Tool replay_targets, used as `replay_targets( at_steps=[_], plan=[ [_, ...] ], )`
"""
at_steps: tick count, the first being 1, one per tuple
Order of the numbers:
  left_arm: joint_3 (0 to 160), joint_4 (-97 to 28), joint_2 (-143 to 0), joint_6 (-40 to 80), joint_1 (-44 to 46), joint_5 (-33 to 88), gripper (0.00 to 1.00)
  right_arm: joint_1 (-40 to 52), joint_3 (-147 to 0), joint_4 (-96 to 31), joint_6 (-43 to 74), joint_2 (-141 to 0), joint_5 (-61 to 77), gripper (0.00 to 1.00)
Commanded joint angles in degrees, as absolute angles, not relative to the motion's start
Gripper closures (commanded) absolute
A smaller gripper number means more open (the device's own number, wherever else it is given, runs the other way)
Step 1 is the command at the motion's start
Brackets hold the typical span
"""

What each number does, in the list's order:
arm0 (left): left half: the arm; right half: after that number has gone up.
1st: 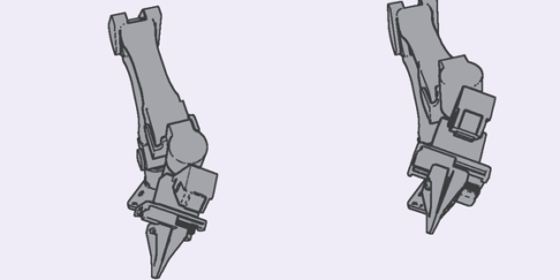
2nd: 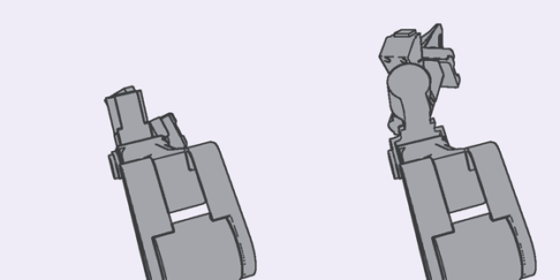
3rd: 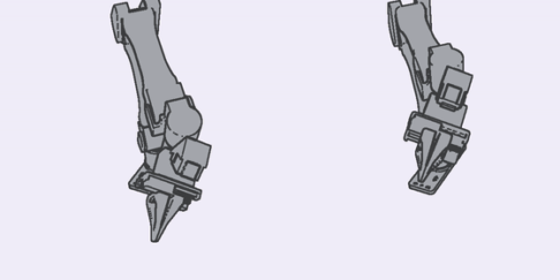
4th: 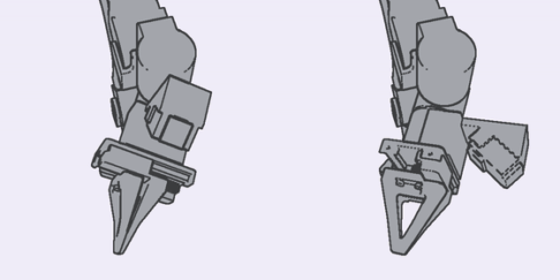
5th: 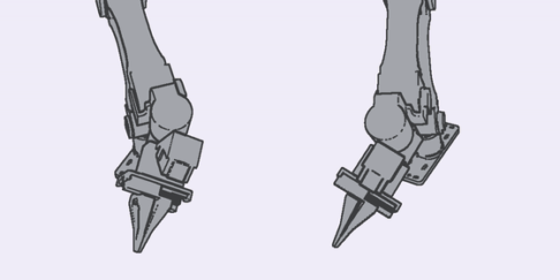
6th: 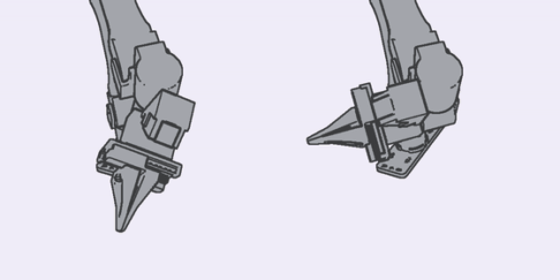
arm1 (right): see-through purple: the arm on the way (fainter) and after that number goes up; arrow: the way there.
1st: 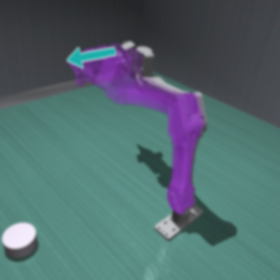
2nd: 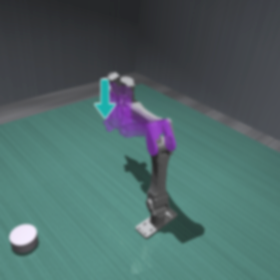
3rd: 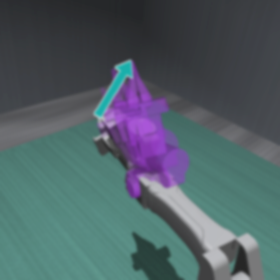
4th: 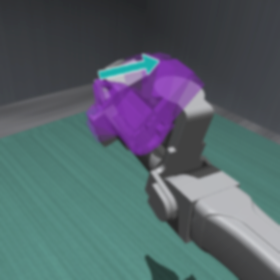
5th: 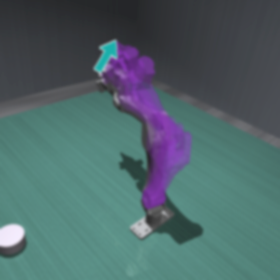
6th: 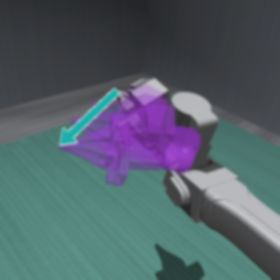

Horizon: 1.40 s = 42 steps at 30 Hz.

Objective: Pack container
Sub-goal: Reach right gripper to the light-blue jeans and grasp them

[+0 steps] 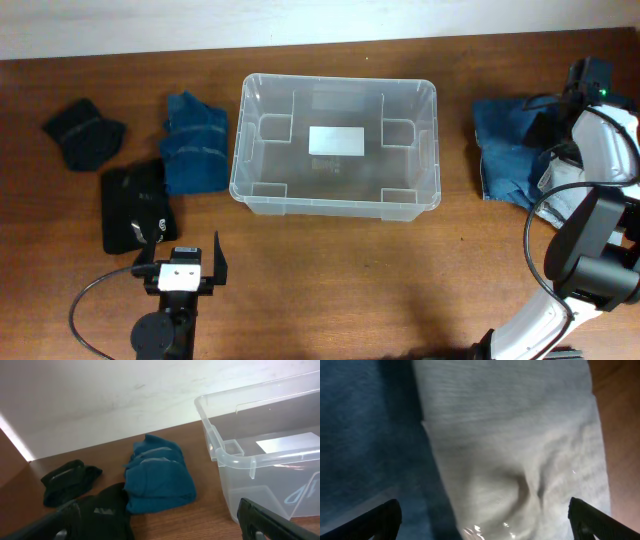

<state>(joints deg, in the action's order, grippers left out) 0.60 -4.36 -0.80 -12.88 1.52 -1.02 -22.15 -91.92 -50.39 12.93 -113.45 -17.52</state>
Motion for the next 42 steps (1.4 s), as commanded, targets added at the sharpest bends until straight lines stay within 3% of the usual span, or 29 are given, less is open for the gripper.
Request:
replay_targets(
  at_steps=[1,8,19,30,32,34,35,36,42],
  plan=[
    [0.51,-4.75,-0.36,-13.39,1.21,-0.82,0.01,-21.74,-92.79,-49.82,10.92,-114.76,-15.84,0.01],
    [0.51,-4.75,-0.36,-13.39,1.21,-0.82,0.01,-21.89,-92.79,-50.15,9.65,-119.52,-19.18,0.00],
    [0.51,-4.75,-0.36,-13.39,1.21,-0.82,0.00,-21.89,-92.79,-51.68,9.89,-120.49,-28.58,0.25],
    [0.51,-4.75,-0.36,-13.39,1.21,-0.82,0.01,-22.63,-92.79,-53.32,11.62,-120.49,-32.69,0.30],
    [0.51,-4.75,-0.36,-13.39,1.21,-0.82,0.00,-22.63,-92.79,-53.30,11.62,-120.49,-32.12,0.40],
    [0.51,-4.75,-0.36,-13.39,1.21,-0.82,0.01,-22.63,-92.79,-53.10,11.62,-120.49,-30.76,0.60],
    [0.51,-4.75,-0.36,-13.39,1.21,-0.82,0.01,-22.63,-92.79,-53.04,11.64,-120.49,-29.65,0.92],
    [0.51,-4.75,-0.36,-13.39,1.21,-0.82,0.01,-22.63,-92.79,-53.04,11.62,-120.49,-29.17,0.96],
    [0.51,-4.75,-0.36,-13.39,1.21,-0.82,0.01,-22.63,-93.03,-53.36,11.62,-119.77,-29.06,0.96]
  ],
)
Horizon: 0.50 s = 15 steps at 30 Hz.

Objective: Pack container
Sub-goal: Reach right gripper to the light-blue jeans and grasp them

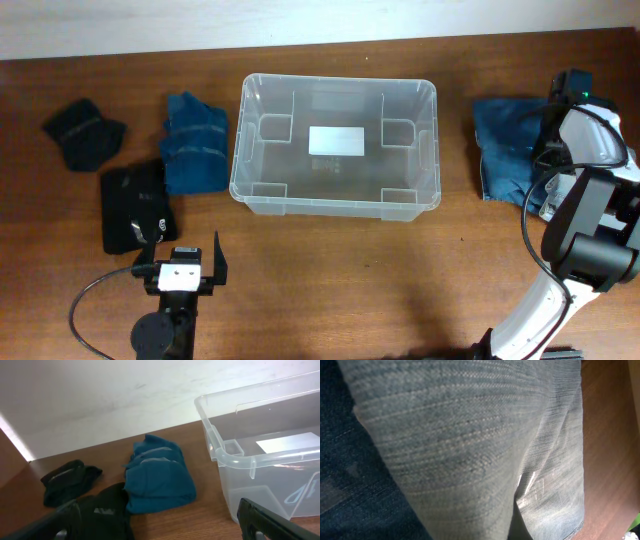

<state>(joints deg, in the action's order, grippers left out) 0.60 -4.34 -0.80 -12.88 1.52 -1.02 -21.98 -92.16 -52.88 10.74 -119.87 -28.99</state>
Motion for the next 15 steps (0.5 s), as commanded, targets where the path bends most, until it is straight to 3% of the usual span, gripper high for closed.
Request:
replay_targets(
  at_steps=[1,6,15],
  plan=[
    [0.51,-4.75,-0.36,-13.39,1.21,-0.82,0.01,-22.63,-93.32,-53.69,11.62,-119.24,-28.84,0.96],
    [0.51,-4.75,-0.36,-13.39,1.21,-0.82,0.01,-22.61,-100.95,-59.94,11.14,-116.44,-24.53,0.96],
    [0.51,-4.75,-0.36,-13.39,1.21,-0.82,0.01,-22.48,-129.82,-79.96,7.38,-115.37,-9.43,0.96]
  ],
)
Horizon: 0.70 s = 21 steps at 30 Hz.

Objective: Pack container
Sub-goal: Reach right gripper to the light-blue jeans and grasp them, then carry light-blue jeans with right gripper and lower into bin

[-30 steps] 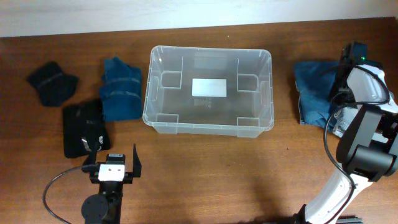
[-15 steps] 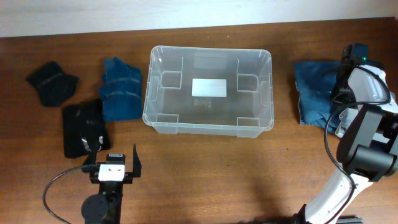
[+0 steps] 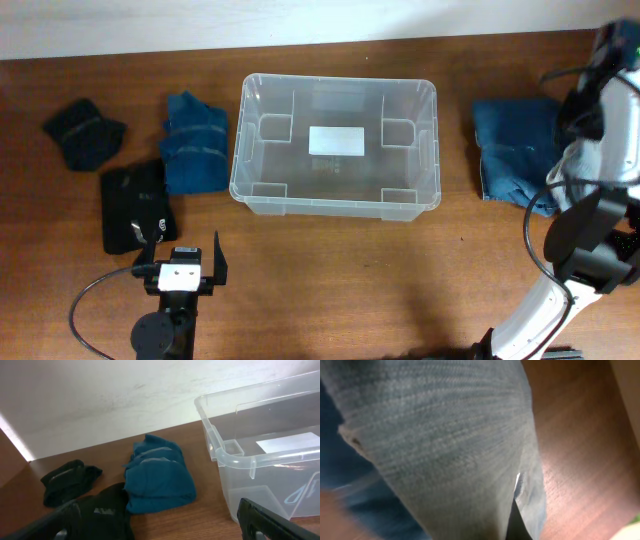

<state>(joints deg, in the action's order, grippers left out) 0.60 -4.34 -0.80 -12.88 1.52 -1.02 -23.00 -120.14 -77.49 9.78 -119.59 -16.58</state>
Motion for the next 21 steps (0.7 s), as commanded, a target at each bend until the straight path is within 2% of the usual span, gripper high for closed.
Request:
replay_targets(
  at_steps=[1,8,11,16,21],
  plan=[
    [0.51,-4.75,-0.36,-13.39,1.21,-0.82,0.01,-22.13,-135.28,-83.13,4.36,-115.37,-5.06,0.96],
    [0.51,-4.75,-0.36,-13.39,1.21,-0.82,0.01,-16.69,-152.11,-94.08,-1.76,-115.35,7.99,0.96],
    [0.51,-4.75,-0.36,-13.39,1.21,-0.82,0.01,-11.92,-156.81,-96.68,-1.56,-115.35,8.64,0.96],
    [0.51,-4.75,-0.36,-13.39,1.21,-0.82,0.00,-1.56,-159.61,-97.10,7.73,-115.31,8.34,0.96],
    [0.51,-4.75,-0.36,-13.39,1.21,-0.82,0.01,4.47,-159.61,-95.92,14.83,-115.33,7.25,0.96]
  ],
)
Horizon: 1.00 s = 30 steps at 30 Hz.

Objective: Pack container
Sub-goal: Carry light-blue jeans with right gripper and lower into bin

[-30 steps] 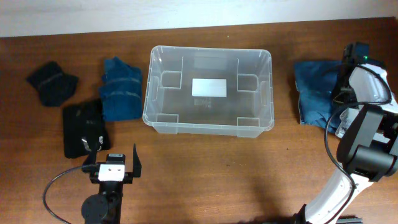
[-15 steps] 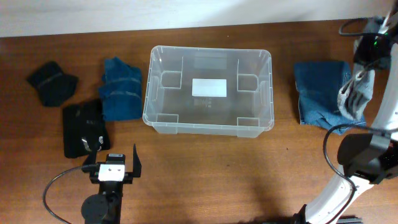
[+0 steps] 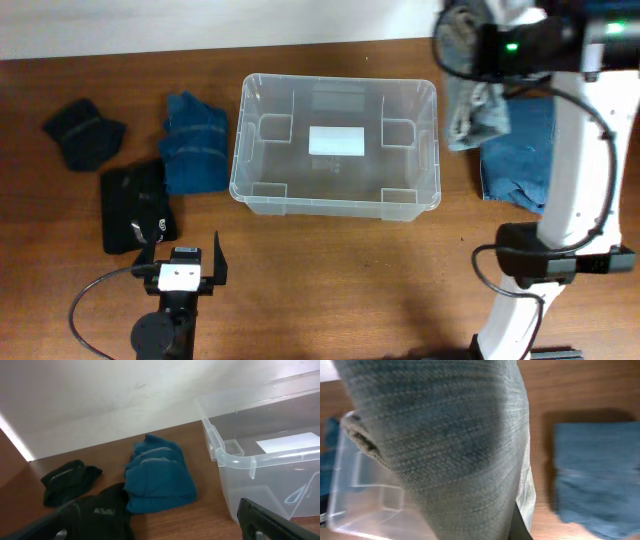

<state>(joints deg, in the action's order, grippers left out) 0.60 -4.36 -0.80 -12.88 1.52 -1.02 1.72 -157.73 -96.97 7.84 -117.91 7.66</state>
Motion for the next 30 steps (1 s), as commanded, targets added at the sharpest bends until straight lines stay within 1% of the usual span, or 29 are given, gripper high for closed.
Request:
replay_targets(
  at_steps=[1,7,12,13,16,20,25,30],
  plan=[
    [0.51,-4.78,-0.36,-13.39,1.21,-0.82,0.01,5.50,-159.61,-95.77,15.92,-115.33,6.74,0.96],
    [0.51,-4.75,-0.36,-13.39,1.21,-0.82,0.01,10.39,-159.61,-95.88,20.40,-115.33,5.06,0.96],
    [0.51,-4.75,-0.36,-13.39,1.21,-0.82,0.01,16.21,-159.54,-97.21,25.61,-115.68,-4.71,0.96],
    [0.51,-4.75,-0.36,-13.39,1.21,-0.82,0.01,18.39,-158.87,-97.32,27.88,-115.79,-8.67,0.96],
    [0.51,-4.75,-0.36,-13.39,1.21,-0.82,0.01,20.95,-156.99,-97.32,32.03,-115.79,-12.16,0.96],
    [0.51,-4.75,-0.36,-13.39,1.21,-0.82,0.01,23.40,-152.22,-97.32,34.72,-115.87,-15.20,0.96],
    [0.51,-4.75,-0.36,-13.39,1.21,-0.82,0.01,23.99,-143.57,-97.12,36.97,-115.87,-16.91,0.96],
    [0.51,-4.75,-0.36,-13.39,1.21,-0.82,0.01,23.94,-135.41,-93.34,36.99,-115.87,-17.85,0.96]
  ],
)
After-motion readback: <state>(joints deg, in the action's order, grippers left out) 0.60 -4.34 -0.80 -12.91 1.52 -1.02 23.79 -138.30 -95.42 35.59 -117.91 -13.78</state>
